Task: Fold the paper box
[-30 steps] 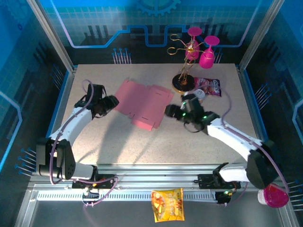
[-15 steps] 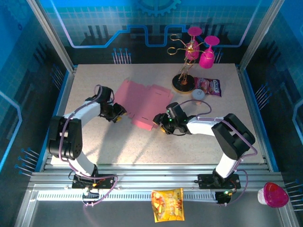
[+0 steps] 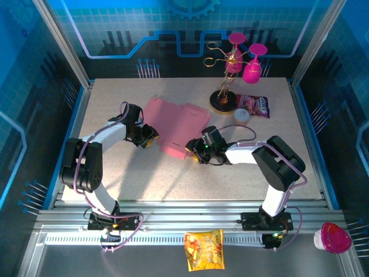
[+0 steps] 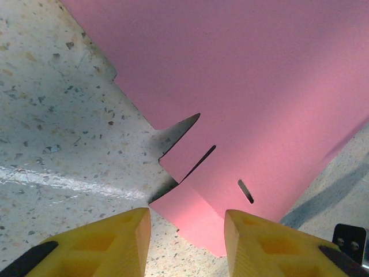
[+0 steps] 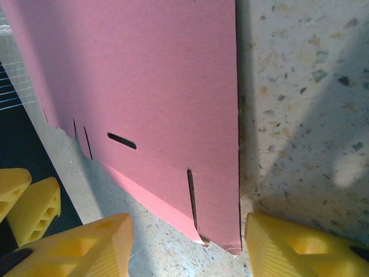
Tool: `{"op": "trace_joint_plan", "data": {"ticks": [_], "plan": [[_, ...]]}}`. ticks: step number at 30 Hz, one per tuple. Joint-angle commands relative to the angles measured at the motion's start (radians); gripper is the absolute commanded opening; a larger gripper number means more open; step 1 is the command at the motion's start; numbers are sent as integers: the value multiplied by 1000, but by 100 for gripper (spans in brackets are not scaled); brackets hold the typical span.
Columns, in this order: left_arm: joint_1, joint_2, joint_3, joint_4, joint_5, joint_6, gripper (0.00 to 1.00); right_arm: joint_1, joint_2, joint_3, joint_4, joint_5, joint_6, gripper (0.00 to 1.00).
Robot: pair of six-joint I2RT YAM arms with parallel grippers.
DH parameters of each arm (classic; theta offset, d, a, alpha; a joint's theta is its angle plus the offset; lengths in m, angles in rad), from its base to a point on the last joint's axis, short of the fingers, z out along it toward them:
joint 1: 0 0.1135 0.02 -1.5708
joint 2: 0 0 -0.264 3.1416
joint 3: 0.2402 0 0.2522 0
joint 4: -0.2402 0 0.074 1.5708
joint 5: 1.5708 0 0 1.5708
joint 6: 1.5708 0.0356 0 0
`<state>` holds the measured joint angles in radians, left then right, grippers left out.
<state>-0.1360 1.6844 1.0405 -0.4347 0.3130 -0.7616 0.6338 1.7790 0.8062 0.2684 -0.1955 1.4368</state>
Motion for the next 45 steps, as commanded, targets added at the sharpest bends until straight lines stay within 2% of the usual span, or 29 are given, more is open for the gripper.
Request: {"op": "trace_joint_plan", "data": {"ticks": [1,5,10,14,15,19,25,28,33,36,38,41,45], "plan": [[-5,-3,29,2,35,-16,39,-4,29,22,-9,-11,5,51],[-10,-13,27,-1,35,-19,39,-6,64,19,79,-15,31,39],[-12,-60,27,-9,26,-36,39,-9,37,12,150,22,36,9],[-22,-153,7,-11,6,-75,41,-2,-23,11,203,79,47,4],[-23,-183,-1,-7,4,-92,42,0,-39,16,205,87,56,0],[-25,-296,-42,11,-6,-184,49,7,-90,54,197,104,102,0],[-28,-447,-114,86,-44,-390,70,23,-154,140,135,140,147,0],[-28,-467,-153,169,-40,-486,77,31,-166,170,101,147,150,0],[-37,-417,-141,99,-44,-499,73,22,-182,143,8,145,118,0],[-17,-387,-113,62,-82,-397,66,10,-172,106,8,120,114,1],[14,-342,-70,7,-105,-312,61,2,-170,100,-50,106,101,11],[68,-242,-43,35,-50,-259,54,-14,-156,87,-47,80,93,25],[85,-139,-78,198,1,-255,49,-48,-97,101,-39,10,89,35]]}}
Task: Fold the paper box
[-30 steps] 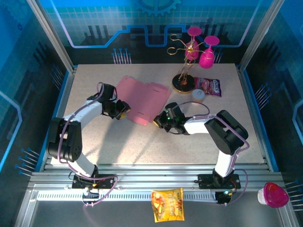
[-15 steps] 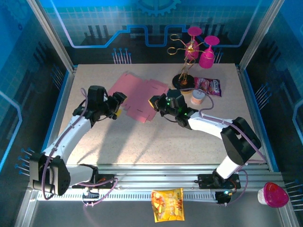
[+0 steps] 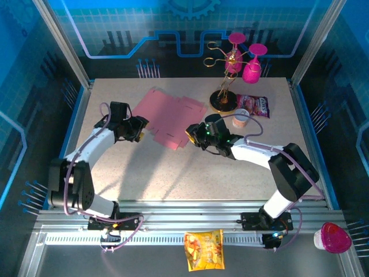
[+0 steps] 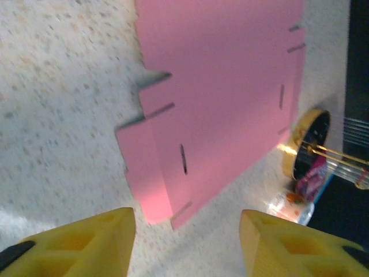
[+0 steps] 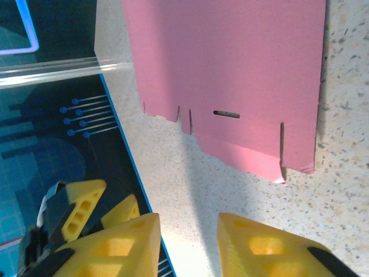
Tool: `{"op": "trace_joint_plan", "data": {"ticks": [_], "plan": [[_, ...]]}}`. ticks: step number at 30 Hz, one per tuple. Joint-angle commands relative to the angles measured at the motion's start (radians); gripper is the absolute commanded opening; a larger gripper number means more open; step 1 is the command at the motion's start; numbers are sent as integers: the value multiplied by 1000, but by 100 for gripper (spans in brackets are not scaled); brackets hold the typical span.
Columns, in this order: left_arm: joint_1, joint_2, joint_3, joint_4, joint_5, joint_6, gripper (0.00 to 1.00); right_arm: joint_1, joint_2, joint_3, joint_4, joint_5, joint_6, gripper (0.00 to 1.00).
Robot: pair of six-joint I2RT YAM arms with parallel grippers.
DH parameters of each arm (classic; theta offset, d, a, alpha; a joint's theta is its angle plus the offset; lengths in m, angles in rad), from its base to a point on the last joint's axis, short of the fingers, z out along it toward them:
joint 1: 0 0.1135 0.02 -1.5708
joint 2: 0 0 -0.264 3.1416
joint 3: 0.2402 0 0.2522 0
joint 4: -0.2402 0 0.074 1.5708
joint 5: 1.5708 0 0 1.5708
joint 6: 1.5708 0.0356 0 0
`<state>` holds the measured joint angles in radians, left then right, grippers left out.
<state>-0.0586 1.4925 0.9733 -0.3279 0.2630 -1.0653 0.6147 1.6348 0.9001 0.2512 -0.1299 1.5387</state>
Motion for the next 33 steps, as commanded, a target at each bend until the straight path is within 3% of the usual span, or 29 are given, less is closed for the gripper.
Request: {"op": "trace_joint_plan", "data": {"ticks": [1,9,19,25,33], "plan": [[6,79,-23,133,65,40,49,-33,61,10,-16,-62,-15,36],[7,261,-52,430,123,-22,48,-53,127,-6,74,-87,11,39],[8,311,-39,373,90,-12,46,-86,114,3,53,-103,5,40],[8,355,-29,438,114,-15,45,-89,123,16,73,-110,13,40],[14,416,-16,551,133,-34,34,-91,114,11,90,-112,18,41]]}}
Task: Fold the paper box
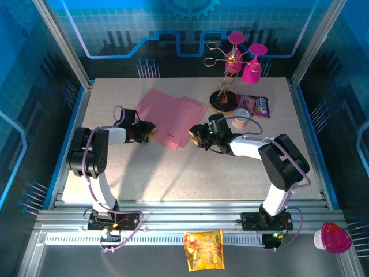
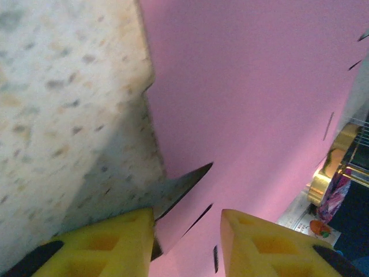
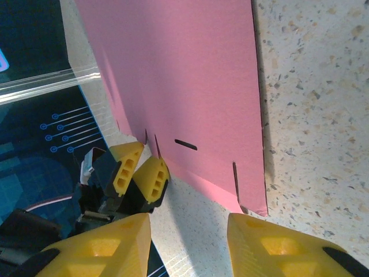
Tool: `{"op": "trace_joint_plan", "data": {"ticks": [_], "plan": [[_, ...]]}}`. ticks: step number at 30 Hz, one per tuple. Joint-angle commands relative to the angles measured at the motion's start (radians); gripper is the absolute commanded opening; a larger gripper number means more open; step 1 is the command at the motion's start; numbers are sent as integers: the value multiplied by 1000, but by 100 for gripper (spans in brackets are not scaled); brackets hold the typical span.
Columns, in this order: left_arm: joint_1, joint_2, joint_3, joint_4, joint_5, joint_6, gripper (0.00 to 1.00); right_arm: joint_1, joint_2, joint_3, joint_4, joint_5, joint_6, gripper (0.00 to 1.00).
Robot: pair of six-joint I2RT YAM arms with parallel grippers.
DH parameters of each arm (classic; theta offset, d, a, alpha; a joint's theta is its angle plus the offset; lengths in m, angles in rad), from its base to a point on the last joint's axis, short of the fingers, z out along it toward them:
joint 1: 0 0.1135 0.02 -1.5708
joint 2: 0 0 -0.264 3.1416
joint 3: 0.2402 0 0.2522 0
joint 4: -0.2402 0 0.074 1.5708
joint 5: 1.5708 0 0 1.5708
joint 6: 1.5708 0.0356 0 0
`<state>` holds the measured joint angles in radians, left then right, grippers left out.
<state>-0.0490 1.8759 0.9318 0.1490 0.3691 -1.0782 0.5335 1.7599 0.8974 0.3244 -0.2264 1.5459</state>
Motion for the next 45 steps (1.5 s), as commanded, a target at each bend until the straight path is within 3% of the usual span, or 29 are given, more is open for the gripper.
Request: {"op": "trace_joint_plan", "data": {"ticks": [1,4,7,8,11,20,28,41,45], "plan": [[5,37,26,90,31,-25,32,-10,-13,14,17,-17,11,41],[5,37,20,131,31,-36,23,-10,-10,11,25,-17,13,41],[6,35,12,181,39,-58,2,-10,-7,11,32,-19,14,41],[6,30,10,189,39,-64,0,-10,-8,9,34,-15,14,41],[8,-13,-3,200,25,-86,0,-15,-10,4,44,-5,10,42],[10,-162,2,122,37,-144,0,-55,27,-10,182,1,35,60],[21,-219,-13,63,56,-124,0,-93,138,90,279,-14,81,62],[34,-268,-31,35,74,-118,0,-104,308,235,321,-21,150,47],[38,-280,-39,34,76,-121,0,-98,320,249,338,2,162,34]]}}
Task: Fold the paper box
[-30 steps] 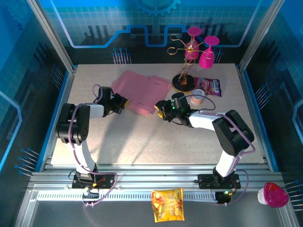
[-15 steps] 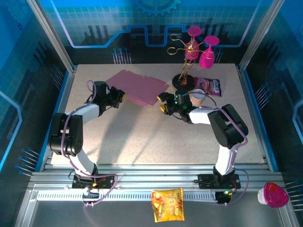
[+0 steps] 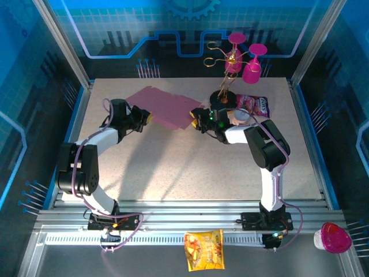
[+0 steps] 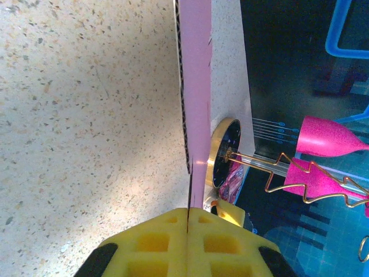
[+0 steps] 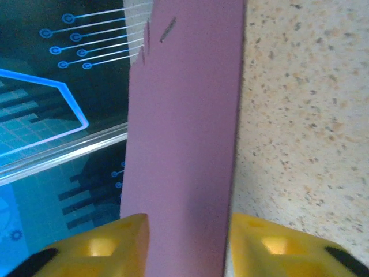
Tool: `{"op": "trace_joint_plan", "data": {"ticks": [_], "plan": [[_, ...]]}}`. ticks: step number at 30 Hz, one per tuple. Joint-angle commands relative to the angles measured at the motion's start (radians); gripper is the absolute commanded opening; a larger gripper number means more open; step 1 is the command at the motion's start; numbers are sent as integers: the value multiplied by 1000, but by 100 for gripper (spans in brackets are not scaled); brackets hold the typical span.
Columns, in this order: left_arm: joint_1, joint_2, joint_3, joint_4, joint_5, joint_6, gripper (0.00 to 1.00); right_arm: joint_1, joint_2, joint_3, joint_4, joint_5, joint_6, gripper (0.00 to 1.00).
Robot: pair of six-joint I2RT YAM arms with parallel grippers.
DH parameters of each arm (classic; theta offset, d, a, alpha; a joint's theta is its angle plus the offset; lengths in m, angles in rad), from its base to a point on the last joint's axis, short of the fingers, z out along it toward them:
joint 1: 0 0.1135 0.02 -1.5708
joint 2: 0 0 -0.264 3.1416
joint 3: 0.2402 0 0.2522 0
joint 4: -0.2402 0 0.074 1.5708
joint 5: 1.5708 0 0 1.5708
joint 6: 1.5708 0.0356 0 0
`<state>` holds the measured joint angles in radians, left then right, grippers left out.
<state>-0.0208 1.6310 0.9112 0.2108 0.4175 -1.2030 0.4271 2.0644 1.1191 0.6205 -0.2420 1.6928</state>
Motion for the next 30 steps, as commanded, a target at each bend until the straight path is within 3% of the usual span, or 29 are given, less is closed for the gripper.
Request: {"op": "trace_joint_plan", "data": {"ticks": [1,4,5,8,12,16,19,21,25,30], "plan": [[12,-39,-20,-34,30,6,0,10,12,23,54,29,19,26],[16,-56,-22,-46,34,6,0,17,-26,2,67,77,36,0],[16,-65,-20,-58,33,8,0,22,-47,-3,65,94,39,0],[16,-143,0,-160,-16,40,35,43,-144,1,-5,151,34,0],[-2,-299,105,-435,-187,136,53,88,-291,61,-254,226,-1,0],[-27,-398,242,-711,-393,184,58,136,-397,173,-605,296,-66,0],[-32,-411,329,-800,-431,234,55,174,-453,287,-872,353,-120,0],[-31,-372,404,-845,-386,274,52,202,-476,371,-1038,412,-160,0],[-34,-195,581,-926,-130,361,47,282,-462,632,-1445,586,-207,0],[-84,-30,666,-921,80,376,42,349,-409,838,-1684,681,-183,0]]}}
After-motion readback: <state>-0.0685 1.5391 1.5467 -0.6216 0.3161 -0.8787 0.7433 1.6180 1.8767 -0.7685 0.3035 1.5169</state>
